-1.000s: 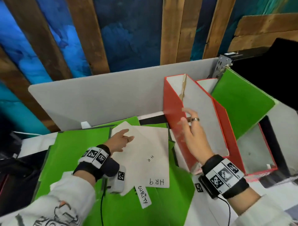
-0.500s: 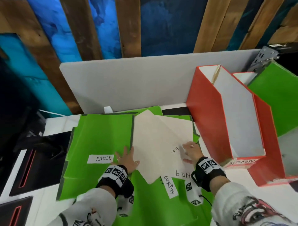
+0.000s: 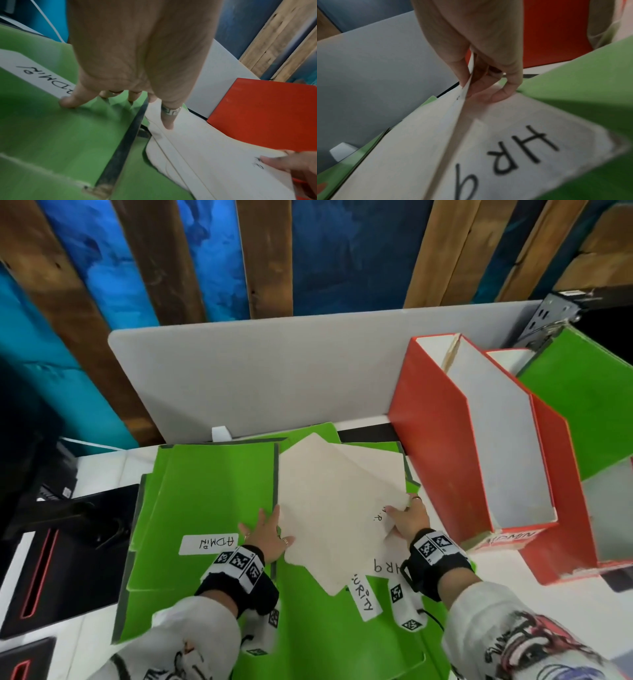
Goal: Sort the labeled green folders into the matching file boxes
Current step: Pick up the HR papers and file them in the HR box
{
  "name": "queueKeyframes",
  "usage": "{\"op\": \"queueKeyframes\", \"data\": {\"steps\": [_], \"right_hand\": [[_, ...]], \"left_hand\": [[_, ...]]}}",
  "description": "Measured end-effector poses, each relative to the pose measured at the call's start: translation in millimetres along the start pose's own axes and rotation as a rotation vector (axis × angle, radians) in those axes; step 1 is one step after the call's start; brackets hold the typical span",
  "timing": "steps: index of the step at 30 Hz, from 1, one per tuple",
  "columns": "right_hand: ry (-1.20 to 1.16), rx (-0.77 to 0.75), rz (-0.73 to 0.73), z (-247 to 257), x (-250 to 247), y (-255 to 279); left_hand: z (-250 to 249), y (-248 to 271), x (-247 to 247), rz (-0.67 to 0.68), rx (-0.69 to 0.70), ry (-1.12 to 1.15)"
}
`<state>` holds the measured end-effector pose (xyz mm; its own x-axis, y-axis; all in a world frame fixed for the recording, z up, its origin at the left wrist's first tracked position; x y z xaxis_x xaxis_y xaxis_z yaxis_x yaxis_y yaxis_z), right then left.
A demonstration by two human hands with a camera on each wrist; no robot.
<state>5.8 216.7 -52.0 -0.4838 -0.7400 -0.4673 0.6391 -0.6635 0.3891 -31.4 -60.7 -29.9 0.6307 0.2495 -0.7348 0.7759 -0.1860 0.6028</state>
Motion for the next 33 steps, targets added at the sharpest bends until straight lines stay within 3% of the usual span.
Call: {"op": "queueKeyframes", "data": {"steps": [6, 10, 18, 23, 25, 28, 33], "right_hand": [[0.047, 0.058, -0.069, -39, -14, -32], [-0.136, 0.095, -0.034, -30, -15, -18], [-0.318, 0.000, 0.115, 12, -24, 40], [-0.226, -0.128, 0.020, 23, -41, 48], [-0.173, -0.204, 0.000, 35, -54, 50], [-0.076, -0.362, -0.027, 60, -80, 57], [0.140, -0.608, -0.076, 109, -117, 63]], "left_hand": [[0, -2, -3, 0.003, 0.008, -0.035], [-1, -2, -3, 0.020, 0.010, -0.084], [-2, -4, 0, 0.024, 0.009, -0.160], [1, -5, -2, 0.019, 0.012, -0.070], [1, -5, -9, -0.002, 0.030, 0.072], [-11, -2, -39, -0.175, 0.153, 0.340], [-75, 39, -123, -0.728, 0.483, 0.446]]}}
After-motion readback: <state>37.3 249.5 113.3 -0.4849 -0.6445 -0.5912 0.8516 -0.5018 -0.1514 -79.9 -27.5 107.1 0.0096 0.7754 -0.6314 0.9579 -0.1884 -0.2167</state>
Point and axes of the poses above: each hand's wrist, its own y-axis away from the middle knuckle, its own x-axis out of the palm, z = x × y, the point moved 2 cm from there along -y, towards the middle knuckle, and after that the axes turned 3 degrees about -z, right-handed, at the moved point
